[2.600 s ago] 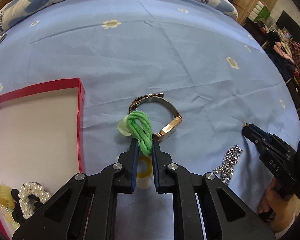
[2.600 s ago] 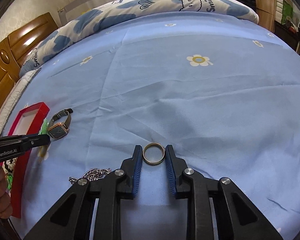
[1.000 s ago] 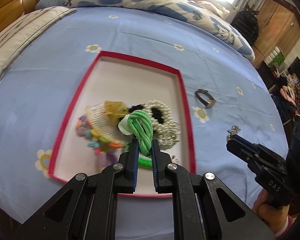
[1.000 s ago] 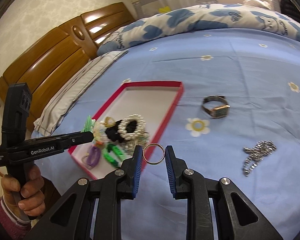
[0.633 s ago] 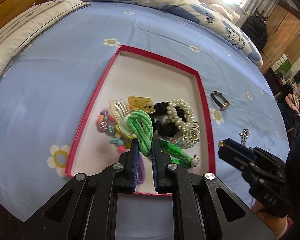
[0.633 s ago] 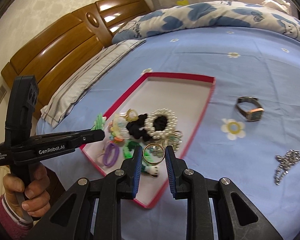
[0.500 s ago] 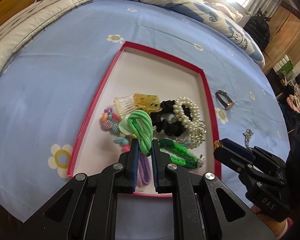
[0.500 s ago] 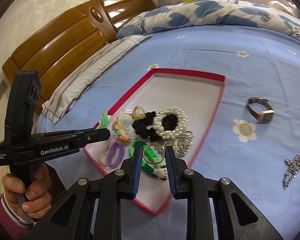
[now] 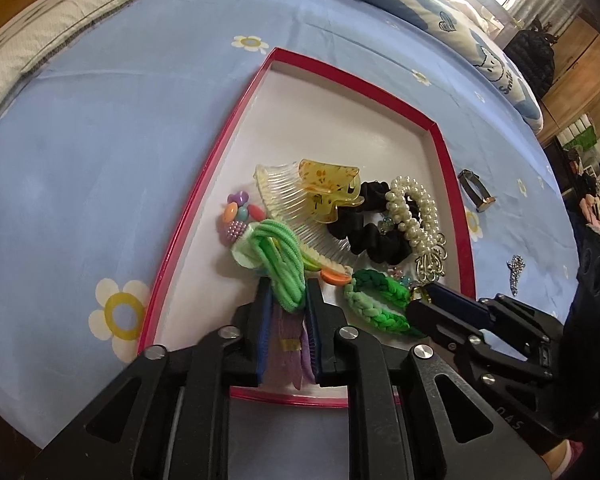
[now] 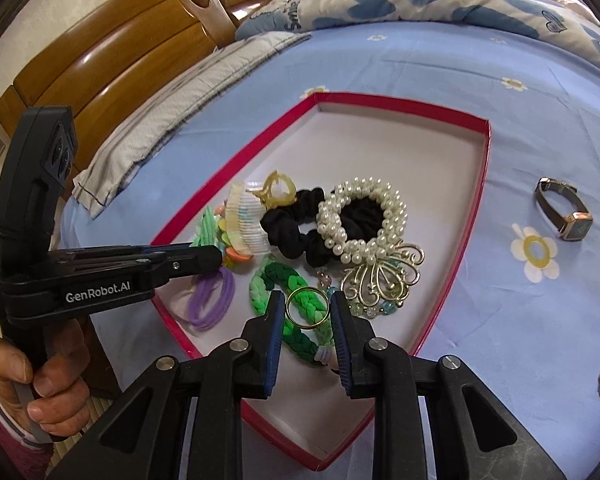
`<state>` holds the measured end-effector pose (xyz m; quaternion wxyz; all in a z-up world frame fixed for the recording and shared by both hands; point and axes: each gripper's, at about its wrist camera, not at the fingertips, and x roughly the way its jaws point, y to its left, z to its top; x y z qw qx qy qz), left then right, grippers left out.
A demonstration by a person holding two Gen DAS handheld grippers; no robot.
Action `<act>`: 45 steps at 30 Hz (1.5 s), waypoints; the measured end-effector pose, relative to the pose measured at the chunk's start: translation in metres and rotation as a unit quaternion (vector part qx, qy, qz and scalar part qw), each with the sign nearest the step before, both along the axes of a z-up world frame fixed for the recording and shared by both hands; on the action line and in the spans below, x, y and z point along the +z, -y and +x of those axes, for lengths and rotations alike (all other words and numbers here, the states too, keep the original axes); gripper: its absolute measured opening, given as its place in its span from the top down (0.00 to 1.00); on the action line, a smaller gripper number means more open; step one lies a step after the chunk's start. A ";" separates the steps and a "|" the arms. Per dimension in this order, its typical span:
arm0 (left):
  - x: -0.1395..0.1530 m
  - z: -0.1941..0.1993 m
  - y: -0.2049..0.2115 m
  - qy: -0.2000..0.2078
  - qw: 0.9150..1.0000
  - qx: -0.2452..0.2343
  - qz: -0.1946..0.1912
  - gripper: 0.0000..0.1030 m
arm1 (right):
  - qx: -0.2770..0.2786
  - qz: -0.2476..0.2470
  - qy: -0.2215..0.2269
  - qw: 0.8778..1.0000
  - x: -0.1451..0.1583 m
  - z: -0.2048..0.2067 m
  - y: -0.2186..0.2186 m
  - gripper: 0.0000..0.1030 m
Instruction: Organize jewelry
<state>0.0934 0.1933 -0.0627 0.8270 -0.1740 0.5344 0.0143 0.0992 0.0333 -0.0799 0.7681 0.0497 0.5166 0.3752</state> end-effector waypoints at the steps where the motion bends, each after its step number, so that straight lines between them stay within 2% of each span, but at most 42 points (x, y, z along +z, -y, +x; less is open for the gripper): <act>1: -0.001 0.000 0.000 -0.001 1.000 0.001 -0.001 0.84 | 0.001 -0.001 -0.003 1.000 -0.002 0.000 -0.001 0.77; 14: 0.000 0.000 0.000 -0.004 1.000 0.000 0.000 0.77 | 0.009 -0.006 -0.004 1.000 -0.002 0.001 -0.004 0.74; 17: 0.002 -0.002 -0.001 -0.003 1.000 0.004 0.000 0.68 | 0.008 -0.005 -0.004 1.000 -0.002 0.000 -0.004 0.74; 23: 0.007 -0.004 -0.002 0.000 1.000 0.005 -0.001 0.68 | 0.004 -0.003 -0.005 1.000 0.000 0.000 0.000 0.73; 27: 0.009 -0.006 -0.001 0.002 1.000 0.004 -0.002 0.64 | 0.001 0.000 -0.003 1.000 0.002 -0.001 0.004 0.67; 38: 0.018 -0.014 -0.002 0.009 1.000 0.009 -0.004 0.62 | -0.007 0.003 0.003 1.000 0.008 -0.005 0.010 0.67; 43: 0.026 -0.020 -0.001 0.018 1.000 0.009 -0.004 0.58 | -0.026 0.016 0.006 1.000 0.019 -0.009 0.027 0.67; 45: 0.029 -0.022 0.000 0.021 1.000 0.010 -0.004 0.58 | -0.038 0.024 0.005 0.999 0.023 -0.010 0.037 0.59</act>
